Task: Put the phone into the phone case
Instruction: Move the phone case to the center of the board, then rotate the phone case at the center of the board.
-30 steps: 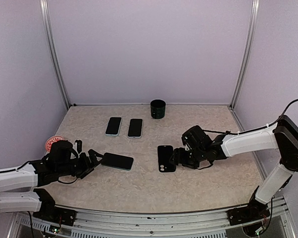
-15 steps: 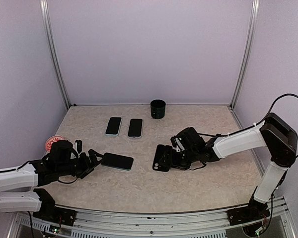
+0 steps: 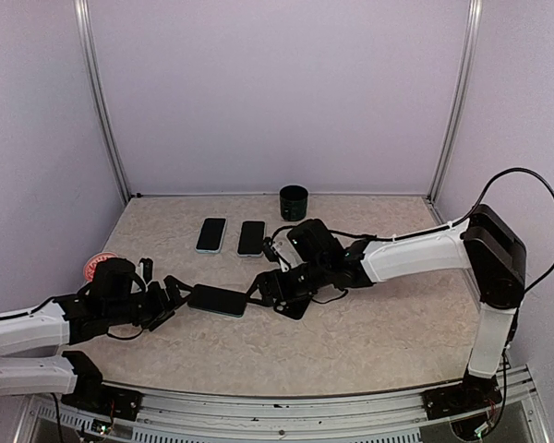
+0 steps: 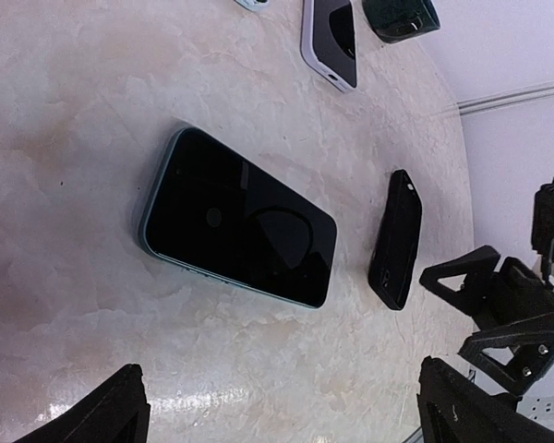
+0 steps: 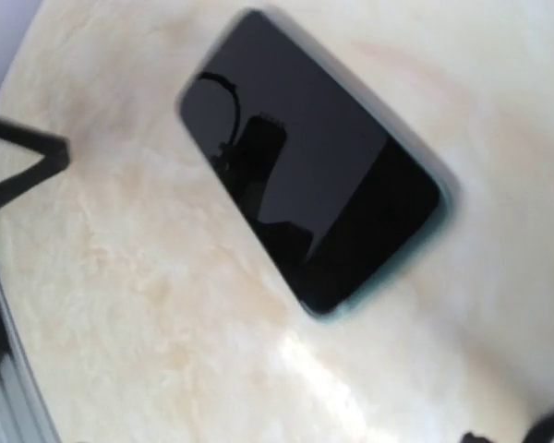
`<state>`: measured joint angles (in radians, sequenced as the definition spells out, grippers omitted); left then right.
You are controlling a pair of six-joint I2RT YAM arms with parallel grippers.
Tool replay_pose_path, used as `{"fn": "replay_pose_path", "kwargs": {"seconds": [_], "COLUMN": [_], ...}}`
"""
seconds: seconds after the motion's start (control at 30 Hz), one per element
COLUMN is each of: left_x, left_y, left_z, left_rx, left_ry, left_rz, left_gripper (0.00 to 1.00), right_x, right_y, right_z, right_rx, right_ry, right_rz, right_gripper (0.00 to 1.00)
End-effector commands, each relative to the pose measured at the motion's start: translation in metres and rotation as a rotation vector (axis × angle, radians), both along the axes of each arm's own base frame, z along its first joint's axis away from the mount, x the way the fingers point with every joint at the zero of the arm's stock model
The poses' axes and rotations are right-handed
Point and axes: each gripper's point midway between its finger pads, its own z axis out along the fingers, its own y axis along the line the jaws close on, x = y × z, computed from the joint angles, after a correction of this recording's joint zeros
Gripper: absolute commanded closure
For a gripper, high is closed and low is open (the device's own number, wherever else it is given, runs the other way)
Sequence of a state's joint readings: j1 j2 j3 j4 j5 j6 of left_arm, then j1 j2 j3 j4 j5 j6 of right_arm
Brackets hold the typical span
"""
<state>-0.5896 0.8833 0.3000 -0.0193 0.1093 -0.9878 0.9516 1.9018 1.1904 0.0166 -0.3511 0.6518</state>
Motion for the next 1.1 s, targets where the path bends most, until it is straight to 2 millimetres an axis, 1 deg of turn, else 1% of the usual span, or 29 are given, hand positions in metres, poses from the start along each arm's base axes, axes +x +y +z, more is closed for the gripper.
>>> {"fn": "replay_pose_path", "kwargs": {"seconds": [0.0, 0.07, 0.17, 0.27, 0.33, 0.37, 0.47, 0.6, 0.67, 0.7, 0.77, 0.97, 1.07], "left_x": [0.003, 0.002, 0.000, -0.002, 0.000, 0.000, -0.001, -0.003, -0.004, -0.007, -0.010, -0.013, -0.012], "left_y": [0.003, 0.003, 0.002, 0.001, -0.002, -0.003, -0.003, -0.002, -0.001, 0.001, 0.003, 0.006, 0.005], "left_z": [0.009, 0.007, 0.002, -0.004, 0.000, 0.000, -0.002, -0.002, -0.001, -0.006, -0.009, -0.013, -0.013], "left_rx": [0.015, 0.010, -0.003, -0.012, -0.026, -0.025, -0.019, -0.020, -0.024, -0.012, -0.008, -0.010, -0.014], "left_ry": [-0.020, -0.018, -0.010, 0.010, -0.003, -0.002, 0.003, 0.001, -0.003, 0.016, 0.024, 0.026, 0.025], "left_rz": [0.004, 0.004, 0.004, -0.001, -0.005, -0.007, -0.008, -0.002, -0.002, 0.001, 0.005, 0.014, 0.011], "left_gripper": [0.01, 0.01, 0.01, 0.01, 0.01, 0.01, 0.01, 0.01, 0.01, 0.01, 0.01, 0.01, 0.01], "right_x": [0.020, 0.033, 0.054, 0.081, 0.096, 0.103, 0.120, 0.141, 0.150, 0.152, 0.153, 0.146, 0.146], "right_y": [-0.027, -0.052, -0.085, -0.117, -0.130, -0.133, -0.136, -0.141, -0.143, -0.143, -0.141, -0.129, -0.128], "right_z": [0.027, 0.025, 0.023, 0.016, 0.012, 0.012, 0.005, -0.016, -0.024, -0.028, -0.034, -0.039, -0.047], "right_rx": [-0.255, -0.393, -0.516, -0.558, -0.575, -0.584, -0.622, -0.664, -0.656, -0.652, -0.638, -0.581, -0.584], "right_ry": [-0.324, -0.386, -0.418, -0.387, -0.386, -0.398, -0.432, -0.411, -0.384, -0.375, -0.362, -0.343, -0.327], "right_rz": [0.099, 0.061, 0.007, -0.088, -0.131, -0.143, -0.133, -0.115, -0.103, -0.091, -0.066, -0.006, -0.001], "right_gripper": [0.07, 0.01, 0.01, 0.01, 0.02, 0.04, 0.11, 0.23, 0.36, 0.40, 0.47, 0.48, 0.49]}}
